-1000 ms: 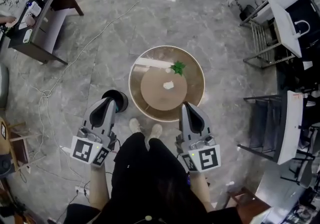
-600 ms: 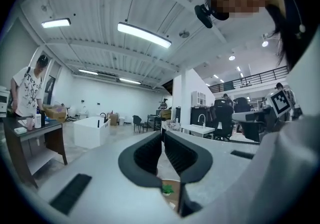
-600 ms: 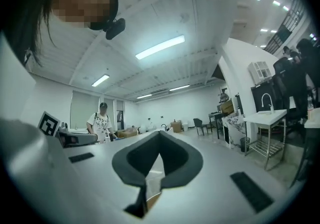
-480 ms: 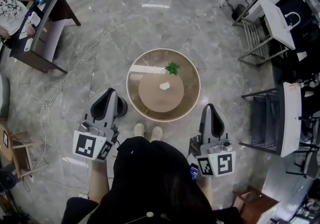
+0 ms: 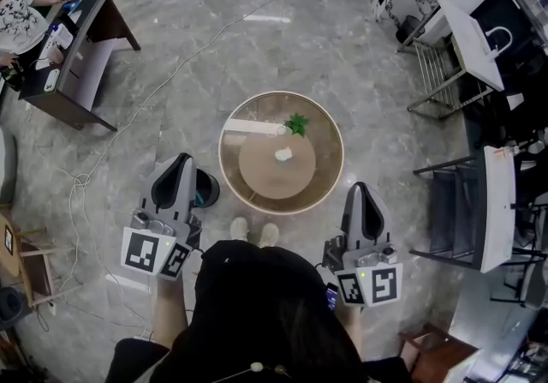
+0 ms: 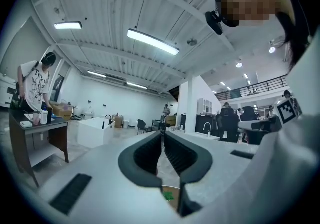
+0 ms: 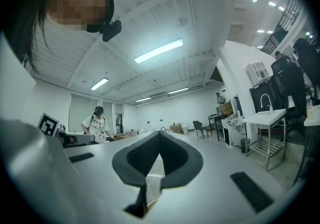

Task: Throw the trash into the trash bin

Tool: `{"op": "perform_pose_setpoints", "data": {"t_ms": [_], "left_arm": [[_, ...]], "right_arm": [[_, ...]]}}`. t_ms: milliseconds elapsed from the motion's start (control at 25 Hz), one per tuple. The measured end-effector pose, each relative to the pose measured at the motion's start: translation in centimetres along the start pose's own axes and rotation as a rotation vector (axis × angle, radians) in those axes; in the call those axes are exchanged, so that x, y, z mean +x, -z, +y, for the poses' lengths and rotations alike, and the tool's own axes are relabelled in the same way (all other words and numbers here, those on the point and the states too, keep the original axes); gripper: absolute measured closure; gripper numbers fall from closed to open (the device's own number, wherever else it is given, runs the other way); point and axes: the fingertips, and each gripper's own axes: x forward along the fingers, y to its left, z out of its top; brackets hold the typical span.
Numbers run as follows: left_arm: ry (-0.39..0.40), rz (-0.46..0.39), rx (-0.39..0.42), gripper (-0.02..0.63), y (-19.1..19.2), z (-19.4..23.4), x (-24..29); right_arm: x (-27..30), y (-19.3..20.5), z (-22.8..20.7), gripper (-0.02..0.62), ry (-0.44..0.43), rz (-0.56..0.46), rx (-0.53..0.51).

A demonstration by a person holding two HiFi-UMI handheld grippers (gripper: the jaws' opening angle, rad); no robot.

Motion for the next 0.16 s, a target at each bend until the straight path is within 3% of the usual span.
{"op": "perform_pose_setpoints", "data": {"t_ms": [160], "left_arm": [[0.002,-0.001,0.001,0.584,-0.13,-0.03,0.08]], "right_arm": [[-0.06,0.03,-0.39,0.594,0.016,0.006,-0.002]]}}
